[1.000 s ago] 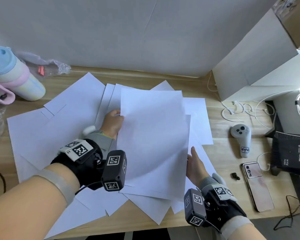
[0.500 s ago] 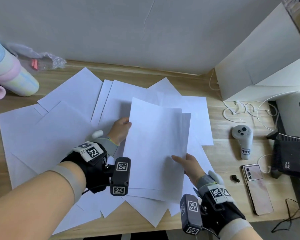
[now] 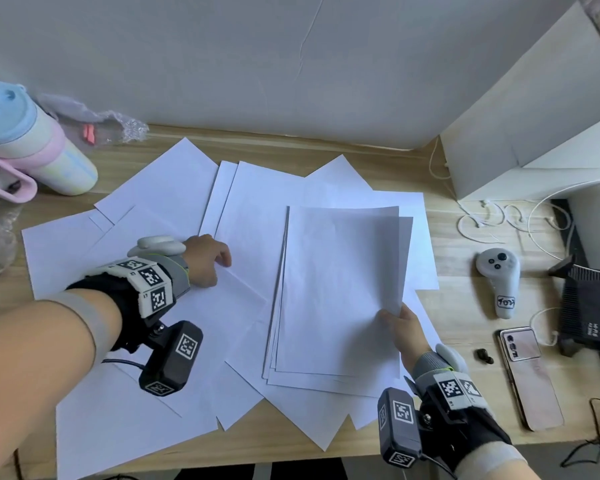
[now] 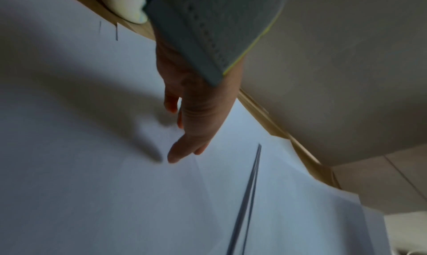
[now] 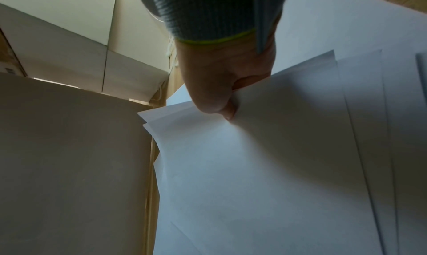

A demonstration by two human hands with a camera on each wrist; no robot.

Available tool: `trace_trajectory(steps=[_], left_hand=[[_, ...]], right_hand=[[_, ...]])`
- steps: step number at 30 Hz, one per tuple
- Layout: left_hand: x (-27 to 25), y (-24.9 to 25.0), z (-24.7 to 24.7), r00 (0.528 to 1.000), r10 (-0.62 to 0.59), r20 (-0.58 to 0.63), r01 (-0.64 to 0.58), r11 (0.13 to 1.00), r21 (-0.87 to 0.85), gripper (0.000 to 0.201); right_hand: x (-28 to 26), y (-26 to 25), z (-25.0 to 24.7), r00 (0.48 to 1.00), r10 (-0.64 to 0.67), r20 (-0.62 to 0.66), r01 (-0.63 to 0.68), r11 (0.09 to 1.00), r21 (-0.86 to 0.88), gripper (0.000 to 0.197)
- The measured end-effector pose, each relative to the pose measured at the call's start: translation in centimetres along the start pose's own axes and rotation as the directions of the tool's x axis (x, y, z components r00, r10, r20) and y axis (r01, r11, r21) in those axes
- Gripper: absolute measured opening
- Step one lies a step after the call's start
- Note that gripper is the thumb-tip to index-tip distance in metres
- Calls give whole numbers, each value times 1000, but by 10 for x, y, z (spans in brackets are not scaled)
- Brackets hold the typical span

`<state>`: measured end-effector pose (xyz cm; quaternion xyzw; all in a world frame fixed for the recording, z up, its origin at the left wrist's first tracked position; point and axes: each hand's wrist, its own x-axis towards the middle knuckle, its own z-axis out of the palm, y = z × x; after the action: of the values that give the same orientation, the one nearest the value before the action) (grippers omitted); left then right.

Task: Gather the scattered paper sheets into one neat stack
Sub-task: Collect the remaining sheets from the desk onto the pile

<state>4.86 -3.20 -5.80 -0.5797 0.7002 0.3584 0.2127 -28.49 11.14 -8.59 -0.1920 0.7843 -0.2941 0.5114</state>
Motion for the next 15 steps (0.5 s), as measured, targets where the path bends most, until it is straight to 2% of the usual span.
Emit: trace_trajectory(steps=[4,7,10,12,15], left_hand=[[2,1,7,998,-15,-54,27,969,244,18],[3,6,2,994,13,-111,15,968,251,9],[-2,10,-19,986,62,-157,-41,990,134,10],[-6,13,-38,979,113,-168,-117,993,-18,15],[-19,16,-70,975,213,-60,-222,941,-257,20]], right_hand=[[-5,1,0,1000,2,-11,-2,1000,0,19],[-7,0,0,1000,-3,-16,3,1000,11,20],[-10,-1,2,999,-11,-34,11,1000,7,19],[-11,-2,2,999,-12,-41,13,1000,10,19],[-14,-2,3,1000,4,-29,-3,1000,29,18]])
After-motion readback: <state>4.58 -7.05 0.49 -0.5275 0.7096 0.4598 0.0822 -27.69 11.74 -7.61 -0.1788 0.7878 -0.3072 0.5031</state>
